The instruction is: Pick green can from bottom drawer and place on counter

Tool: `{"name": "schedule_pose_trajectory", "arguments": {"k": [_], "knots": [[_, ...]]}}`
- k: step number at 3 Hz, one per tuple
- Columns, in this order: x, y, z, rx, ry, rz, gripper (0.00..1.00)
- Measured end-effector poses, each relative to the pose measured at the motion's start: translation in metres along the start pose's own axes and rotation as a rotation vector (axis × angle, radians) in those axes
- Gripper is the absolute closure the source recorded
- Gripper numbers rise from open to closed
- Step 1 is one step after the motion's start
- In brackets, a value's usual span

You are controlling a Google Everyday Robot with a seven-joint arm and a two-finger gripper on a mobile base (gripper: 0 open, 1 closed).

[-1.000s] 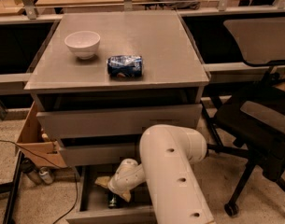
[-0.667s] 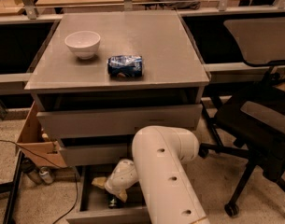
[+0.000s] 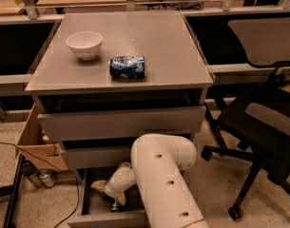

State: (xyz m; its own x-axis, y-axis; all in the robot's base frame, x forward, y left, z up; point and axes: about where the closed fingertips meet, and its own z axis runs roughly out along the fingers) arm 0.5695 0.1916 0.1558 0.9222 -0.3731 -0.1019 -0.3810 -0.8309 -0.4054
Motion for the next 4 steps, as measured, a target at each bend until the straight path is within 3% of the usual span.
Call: {"name": "schedule_pose_trajectory", "arguments": {"k": [4], "knots": [[0.021,0.010,0.007,-0.033,-0.036,0.057,0.94]]}}
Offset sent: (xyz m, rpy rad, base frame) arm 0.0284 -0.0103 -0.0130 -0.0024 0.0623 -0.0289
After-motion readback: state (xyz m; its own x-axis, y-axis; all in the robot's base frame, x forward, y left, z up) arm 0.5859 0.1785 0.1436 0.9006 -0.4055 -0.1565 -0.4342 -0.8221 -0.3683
